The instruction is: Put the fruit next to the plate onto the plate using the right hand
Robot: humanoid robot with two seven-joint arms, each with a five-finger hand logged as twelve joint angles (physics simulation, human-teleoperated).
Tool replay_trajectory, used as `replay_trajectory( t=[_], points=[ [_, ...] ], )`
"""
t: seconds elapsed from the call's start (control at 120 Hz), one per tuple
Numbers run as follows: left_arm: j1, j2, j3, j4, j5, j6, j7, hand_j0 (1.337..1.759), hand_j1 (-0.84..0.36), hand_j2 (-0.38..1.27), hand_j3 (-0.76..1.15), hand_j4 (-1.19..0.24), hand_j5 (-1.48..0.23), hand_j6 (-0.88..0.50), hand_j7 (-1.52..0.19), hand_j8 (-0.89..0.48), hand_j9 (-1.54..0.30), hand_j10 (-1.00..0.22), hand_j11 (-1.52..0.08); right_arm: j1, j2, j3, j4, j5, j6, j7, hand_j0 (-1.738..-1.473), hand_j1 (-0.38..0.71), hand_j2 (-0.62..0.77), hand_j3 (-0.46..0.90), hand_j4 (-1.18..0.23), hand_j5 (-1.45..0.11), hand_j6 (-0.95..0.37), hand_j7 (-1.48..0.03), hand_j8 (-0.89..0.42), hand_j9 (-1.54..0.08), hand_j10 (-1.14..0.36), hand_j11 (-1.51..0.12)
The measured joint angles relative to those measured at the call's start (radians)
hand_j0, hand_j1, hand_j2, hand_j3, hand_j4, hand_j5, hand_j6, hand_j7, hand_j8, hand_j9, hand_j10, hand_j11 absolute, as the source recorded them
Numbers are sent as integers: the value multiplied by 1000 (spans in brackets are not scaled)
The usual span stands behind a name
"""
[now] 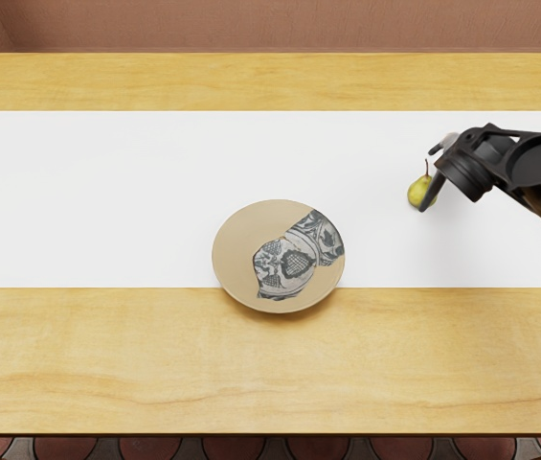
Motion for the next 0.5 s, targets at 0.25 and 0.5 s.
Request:
replay_trajectory(
  t=[0.25, 0.5],
  points=[
    [0, 0, 0, 0, 0, 0, 0, 1658, 349, 0, 0, 0, 0, 0, 0, 0, 0, 0, 0, -3, 1, 0, 0, 0, -15, 0, -1658, -50, -48, 0, -252, -326, -254, -325, -253, -326, -252, -326],
    [0, 0, 0, 0, 0, 0, 0, 1658, 349, 0, 0, 0, 0, 0, 0, 0, 0, 0, 0, -11, 6, -1, 0, -1, -48, 0, -1658, -40, -49, 0, -260, -336, -261, -336, -260, -336, -260, -336]
  ],
)
